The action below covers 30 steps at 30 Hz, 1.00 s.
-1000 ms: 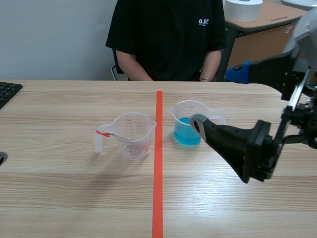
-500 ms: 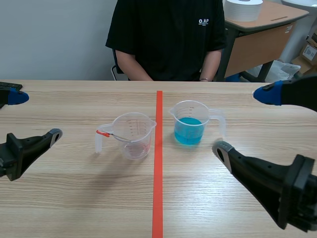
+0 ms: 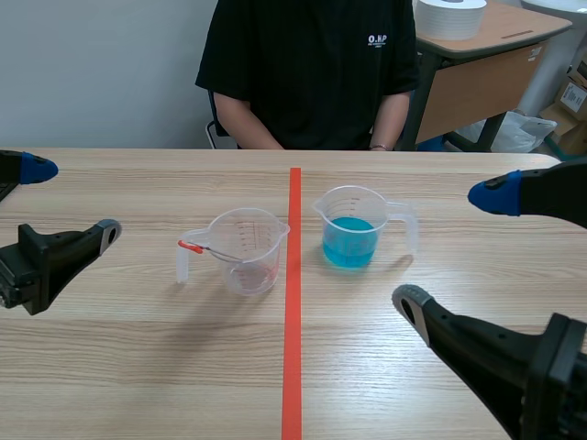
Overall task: Do the redox reaction experiment.
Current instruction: 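Return to the home posture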
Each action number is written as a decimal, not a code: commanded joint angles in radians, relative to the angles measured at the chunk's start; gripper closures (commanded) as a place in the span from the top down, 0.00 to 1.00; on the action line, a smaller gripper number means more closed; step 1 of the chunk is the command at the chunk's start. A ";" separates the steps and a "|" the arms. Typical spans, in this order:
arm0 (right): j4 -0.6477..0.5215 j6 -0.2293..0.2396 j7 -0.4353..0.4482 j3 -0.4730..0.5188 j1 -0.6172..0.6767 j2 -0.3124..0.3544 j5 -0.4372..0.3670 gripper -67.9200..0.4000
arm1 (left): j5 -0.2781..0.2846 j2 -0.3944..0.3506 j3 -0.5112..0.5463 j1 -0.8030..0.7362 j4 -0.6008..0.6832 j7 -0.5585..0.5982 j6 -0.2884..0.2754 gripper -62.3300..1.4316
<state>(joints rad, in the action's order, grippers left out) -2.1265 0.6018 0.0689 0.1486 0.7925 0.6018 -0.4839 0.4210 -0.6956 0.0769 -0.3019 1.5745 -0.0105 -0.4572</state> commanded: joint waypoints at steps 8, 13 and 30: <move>-0.010 -0.004 0.014 -0.001 -0.011 0.010 -0.014 1.00 | 0.013 0.000 0.000 0.003 0.011 0.016 0.002 1.00; -0.010 -0.004 0.011 -0.001 -0.011 0.010 -0.010 1.00 | 0.012 0.006 0.000 0.002 0.011 0.012 0.001 1.00; -0.010 -0.004 -0.006 -0.001 -0.011 0.010 0.009 1.00 | 0.005 0.035 0.000 -0.066 0.011 0.113 0.001 1.00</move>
<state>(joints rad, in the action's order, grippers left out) -2.1265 0.6018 0.0532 0.1486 0.7925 0.6018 -0.4679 0.4191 -0.6567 0.0769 -0.3611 1.5745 0.0780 -0.4576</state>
